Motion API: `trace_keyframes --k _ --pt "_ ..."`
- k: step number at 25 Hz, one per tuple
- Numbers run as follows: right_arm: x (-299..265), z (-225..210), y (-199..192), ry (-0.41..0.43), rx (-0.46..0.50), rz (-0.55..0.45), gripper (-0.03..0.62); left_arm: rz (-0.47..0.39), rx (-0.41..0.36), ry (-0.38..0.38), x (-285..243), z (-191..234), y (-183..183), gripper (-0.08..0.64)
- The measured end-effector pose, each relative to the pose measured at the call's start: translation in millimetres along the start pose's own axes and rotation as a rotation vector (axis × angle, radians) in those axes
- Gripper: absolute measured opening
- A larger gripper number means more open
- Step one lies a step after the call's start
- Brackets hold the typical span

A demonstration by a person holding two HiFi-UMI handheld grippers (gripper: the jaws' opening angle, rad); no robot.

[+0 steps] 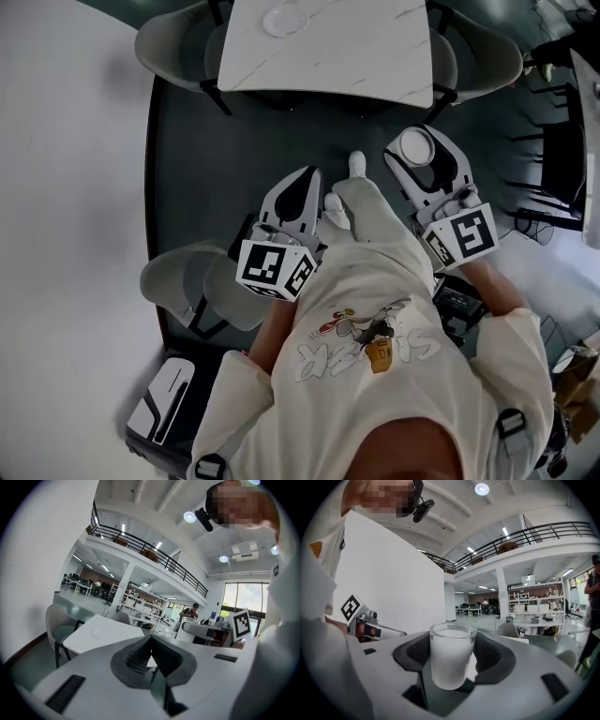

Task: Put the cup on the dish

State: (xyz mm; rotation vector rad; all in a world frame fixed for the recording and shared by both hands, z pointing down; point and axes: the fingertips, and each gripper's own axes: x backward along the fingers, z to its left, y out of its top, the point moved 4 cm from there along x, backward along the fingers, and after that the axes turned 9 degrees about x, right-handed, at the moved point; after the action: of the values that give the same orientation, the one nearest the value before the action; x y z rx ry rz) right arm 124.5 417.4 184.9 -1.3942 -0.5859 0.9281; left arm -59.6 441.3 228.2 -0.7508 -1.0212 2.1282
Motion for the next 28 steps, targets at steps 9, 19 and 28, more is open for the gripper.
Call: trace_keyframes --k 9,19,28 --pt "-41 -38 0 -0.005 0.005 -0.019 0.271 0.009 -0.009 0.000 -44 22 17 0.002" --pt "-134 -104 2 0.108 0.030 -0.080 0.270 0.011 -0.062 0.031 -141 66 47 0.002" --pt "-220 -139 3 0.274 0.033 -0.098 0.270 0.006 -0.085 0.103 -216 103 95 0.002"
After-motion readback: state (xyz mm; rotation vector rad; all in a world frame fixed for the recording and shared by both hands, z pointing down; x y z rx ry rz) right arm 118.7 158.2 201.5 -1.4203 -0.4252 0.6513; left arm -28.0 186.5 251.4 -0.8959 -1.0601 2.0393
